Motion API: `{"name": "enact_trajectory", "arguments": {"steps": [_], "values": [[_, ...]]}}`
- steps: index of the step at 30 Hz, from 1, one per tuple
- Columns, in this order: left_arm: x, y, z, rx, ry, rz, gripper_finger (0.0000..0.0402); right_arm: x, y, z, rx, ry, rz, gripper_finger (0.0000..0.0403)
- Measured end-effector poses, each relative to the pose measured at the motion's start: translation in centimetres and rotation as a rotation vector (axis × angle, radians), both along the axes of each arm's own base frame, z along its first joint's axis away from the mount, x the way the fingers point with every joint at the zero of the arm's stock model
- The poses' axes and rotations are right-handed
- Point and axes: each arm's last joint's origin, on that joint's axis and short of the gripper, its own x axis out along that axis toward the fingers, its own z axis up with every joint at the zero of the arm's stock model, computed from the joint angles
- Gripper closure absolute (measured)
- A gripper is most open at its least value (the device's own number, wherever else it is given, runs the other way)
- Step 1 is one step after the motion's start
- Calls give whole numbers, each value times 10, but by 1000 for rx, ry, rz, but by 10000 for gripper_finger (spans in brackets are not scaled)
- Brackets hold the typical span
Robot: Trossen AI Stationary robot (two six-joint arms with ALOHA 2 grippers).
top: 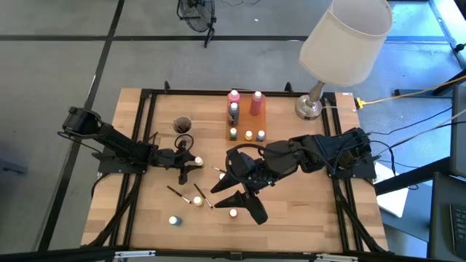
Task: Pick & Place Paint Supplies
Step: Put the top small light yellow paint bottle into the orange bin
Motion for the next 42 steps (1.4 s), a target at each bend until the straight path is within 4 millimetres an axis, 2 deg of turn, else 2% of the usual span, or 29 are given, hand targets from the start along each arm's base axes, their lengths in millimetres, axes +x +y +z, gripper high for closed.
{"name": "enact_trajectory", "arguments": {"steps": [7, 12, 17, 21, 27, 31, 38, 42], "values": [[9, -4, 8, -37, -34, -58, 287, 1, -3, -2, -10, 21, -7, 208], [15, -6, 13, -22, 19, -92, 286, 1, -3, -3, -11, 24, -6, 208], [17, -6, 26, 16, 72, -92, 289, 1, -3, -3, -11, 26, -4, 208], [18, -5, 47, 101, 99, -98, 288, -2, -1, -2, -42, 13, 36, 208], [22, -4, 99, 264, 88, -132, 290, -28, -3, 18, -95, -43, 38, 222], [24, -4, 145, 311, -29, -118, 288, -41, 1, 24, -107, -36, 47, 235], [23, -5, 236, 199, -327, -152, 291, -39, 4, 16, -274, -48, -101, 252], [19, -6, 272, 104, -443, -206, 290, -31, 0, 11, -349, -47, -246, 257]]}}
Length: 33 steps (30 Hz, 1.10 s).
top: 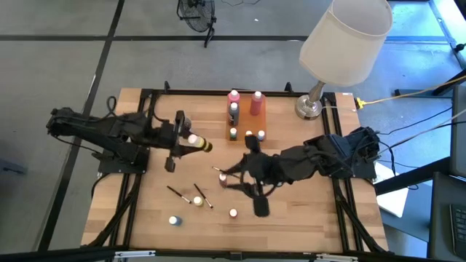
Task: Pick & Place Paint Supplies
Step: Put the top small light yellow paint bottle into the orange bin
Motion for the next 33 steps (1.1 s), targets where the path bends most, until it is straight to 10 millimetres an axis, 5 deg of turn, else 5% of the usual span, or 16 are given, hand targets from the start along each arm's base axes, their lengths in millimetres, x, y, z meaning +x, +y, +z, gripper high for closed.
{"name": "enact_trajectory", "arguments": {"steps": [5, 14, 33], "values": [[0, -3, 16, -79, -31, -53, 291, 5, -9, 2, -6, -24, -77, 256], [14, -16, 6, -79, 30, -130, 291, 20, -10, -1, -32, -75, -14, 245], [21, -20, 1, -88, 44, -128, 290, 40, -40, -17, 113, 14, -217, 88]]}}
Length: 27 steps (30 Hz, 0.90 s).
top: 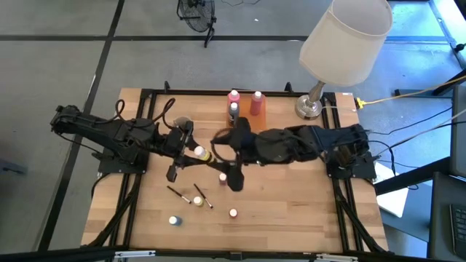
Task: Pick & Place Paint Supplies
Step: Put the top small light yellow paint bottle into the orange bin
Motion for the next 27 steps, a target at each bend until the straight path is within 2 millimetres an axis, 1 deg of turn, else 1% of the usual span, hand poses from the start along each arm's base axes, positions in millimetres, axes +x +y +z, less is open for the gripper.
{"name": "enact_trajectory", "arguments": {"steps": [4, 9, 13, 18, 27], "values": [[0, 0, 0, 1, 0, 13, 290, 6, -5, -2, 19, 4, 21, 87], [0, 0, 0, 1, 0, 14, 290, 16, -6, -13, -7, 31, 32, 86], [0, 0, 0, 0, 0, 14, 290, 21, -13, -15, -10, 30, 15, 86], [0, 0, 0, 0, 0, 14, 290, 30, -19, -23, -16, 52, -5, 86], [0, 0, 0, 0, 0, 14, 290, 42, -26, -35, -29, 76, -21, 86]]}}
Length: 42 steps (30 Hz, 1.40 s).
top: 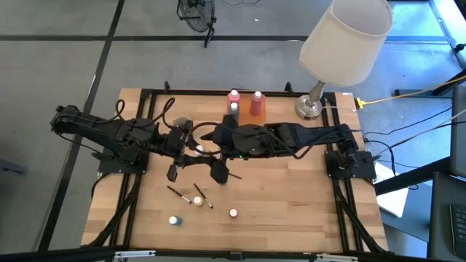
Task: Pick & Place Paint Supplies
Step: Put the top small light yellow paint bottle into the orange bin
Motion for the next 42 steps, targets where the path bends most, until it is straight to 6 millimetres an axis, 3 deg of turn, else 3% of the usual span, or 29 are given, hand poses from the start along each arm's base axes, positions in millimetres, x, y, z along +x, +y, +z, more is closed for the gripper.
{"name": "enact_trajectory", "arguments": {"steps": [11, 29, 42], "values": [[0, 0, 0, -1, 0, -8, 290, 2, -2, 1, 2, -14, -4, 103], [0, 0, -1, -13, 16, -11, 290, 4, -8, 2, 35, -15, 62, 280], [0, 0, -2, 0, 19, -11, 289, 4, -8, 1, 42, -13, 79, 281]]}}
